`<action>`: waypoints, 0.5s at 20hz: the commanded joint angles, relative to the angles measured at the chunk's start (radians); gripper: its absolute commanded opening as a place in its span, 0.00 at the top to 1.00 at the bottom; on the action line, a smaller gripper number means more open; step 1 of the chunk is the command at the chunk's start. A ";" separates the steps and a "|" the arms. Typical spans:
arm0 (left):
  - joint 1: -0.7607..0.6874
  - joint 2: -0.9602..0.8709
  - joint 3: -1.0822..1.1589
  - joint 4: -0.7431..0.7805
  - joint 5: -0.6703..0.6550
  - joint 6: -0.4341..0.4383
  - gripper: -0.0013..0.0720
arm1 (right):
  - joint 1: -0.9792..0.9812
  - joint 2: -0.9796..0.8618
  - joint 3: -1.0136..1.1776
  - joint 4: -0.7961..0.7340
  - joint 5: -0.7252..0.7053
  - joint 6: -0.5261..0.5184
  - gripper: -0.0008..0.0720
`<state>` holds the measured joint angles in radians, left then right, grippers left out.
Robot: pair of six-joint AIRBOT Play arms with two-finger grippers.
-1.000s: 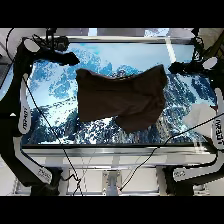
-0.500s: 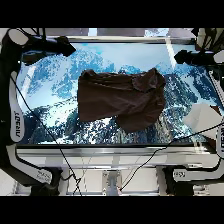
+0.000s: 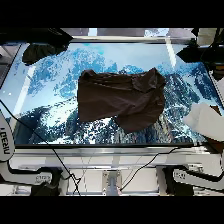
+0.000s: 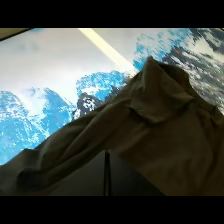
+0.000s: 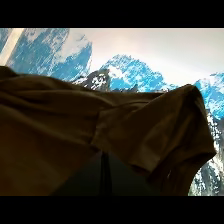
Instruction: Fold the shirts.
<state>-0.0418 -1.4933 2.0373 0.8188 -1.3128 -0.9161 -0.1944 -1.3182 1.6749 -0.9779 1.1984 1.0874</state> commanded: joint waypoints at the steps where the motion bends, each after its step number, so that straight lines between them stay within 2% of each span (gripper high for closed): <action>1: -0.042 0.055 0.001 0.054 -0.170 0.028 0.97 | 0.014 0.076 0.002 0.010 0.164 -0.109 0.96; 3: -0.080 0.074 0.001 0.105 -0.166 0.022 0.97 | 0.013 0.126 0.002 0.012 0.163 -0.108 0.96; 10: -0.116 0.082 -0.004 0.097 -0.171 0.022 0.97 | 0.013 0.185 -0.006 -0.003 0.174 -0.108 0.96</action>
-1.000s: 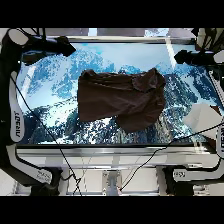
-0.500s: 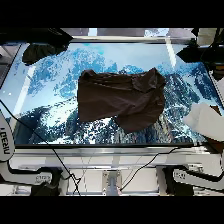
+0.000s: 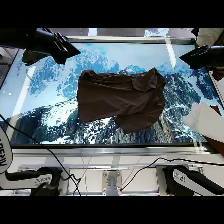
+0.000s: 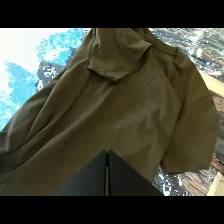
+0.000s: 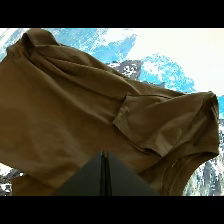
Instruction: Fold the shirts.
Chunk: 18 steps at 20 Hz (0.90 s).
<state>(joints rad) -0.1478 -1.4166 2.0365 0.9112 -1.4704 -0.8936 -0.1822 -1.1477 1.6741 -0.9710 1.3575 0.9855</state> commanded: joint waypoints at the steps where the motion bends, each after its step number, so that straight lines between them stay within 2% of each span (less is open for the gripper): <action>1: -0.010 0.005 -0.007 0.005 -0.013 0.000 0.97 | 0.001 0.014 -0.010 -0.022 0.016 -0.006 0.96; 10: -0.010 0.005 -0.009 0.005 -0.016 0.000 0.97 | 0.001 0.012 -0.014 -0.149 0.013 -0.007 0.96; 18: -0.010 0.005 -0.009 0.005 -0.016 0.000 0.97 | 0.001 0.012 -0.014 -0.154 0.013 -0.007 0.96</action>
